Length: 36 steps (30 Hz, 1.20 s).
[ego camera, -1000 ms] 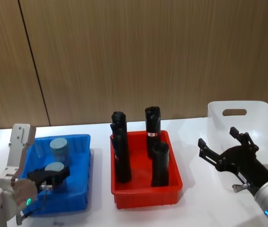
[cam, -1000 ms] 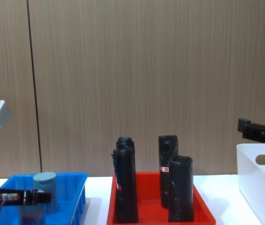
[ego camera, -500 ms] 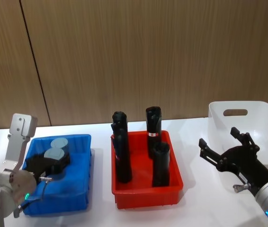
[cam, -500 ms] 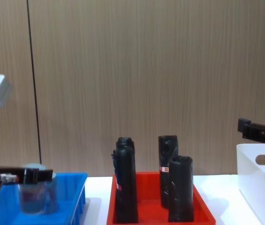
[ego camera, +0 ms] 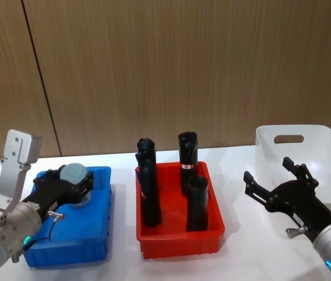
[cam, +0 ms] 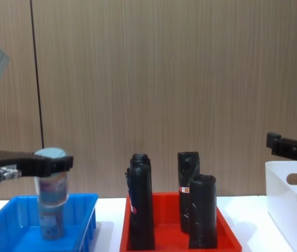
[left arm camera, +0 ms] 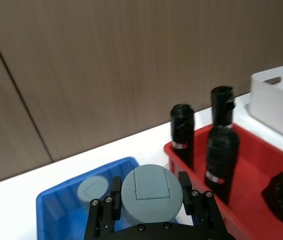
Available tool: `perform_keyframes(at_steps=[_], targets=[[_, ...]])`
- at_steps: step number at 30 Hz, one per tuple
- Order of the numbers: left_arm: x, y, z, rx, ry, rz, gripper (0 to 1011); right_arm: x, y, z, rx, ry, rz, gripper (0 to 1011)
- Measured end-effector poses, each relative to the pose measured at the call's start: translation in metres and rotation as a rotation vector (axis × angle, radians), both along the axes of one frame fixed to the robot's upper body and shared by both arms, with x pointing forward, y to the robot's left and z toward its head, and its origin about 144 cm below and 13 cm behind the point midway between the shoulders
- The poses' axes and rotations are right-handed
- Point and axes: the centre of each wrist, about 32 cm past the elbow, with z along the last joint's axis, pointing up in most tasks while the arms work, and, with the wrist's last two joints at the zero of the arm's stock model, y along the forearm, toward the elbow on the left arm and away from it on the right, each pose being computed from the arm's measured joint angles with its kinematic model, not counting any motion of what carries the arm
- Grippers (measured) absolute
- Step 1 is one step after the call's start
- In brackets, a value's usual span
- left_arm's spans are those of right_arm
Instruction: Pick the cotton swabs from the blue box and place them into the white box.
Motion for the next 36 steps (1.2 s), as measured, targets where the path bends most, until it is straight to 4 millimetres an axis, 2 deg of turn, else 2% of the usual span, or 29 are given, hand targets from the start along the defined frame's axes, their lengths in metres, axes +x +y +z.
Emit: perform_keyframes(at_steps=[18,36], targets=[[-0.006,0.003,0.017,-0.079,-0.093,-0.257,689,0.0,0.0,0.0,0.0,0.0,0.0,1002],[0.006,-0.005,0.026,-0.159,-0.104,-0.553,689,0.0,0.0,0.0,0.0,0.0,0.0,1002]])
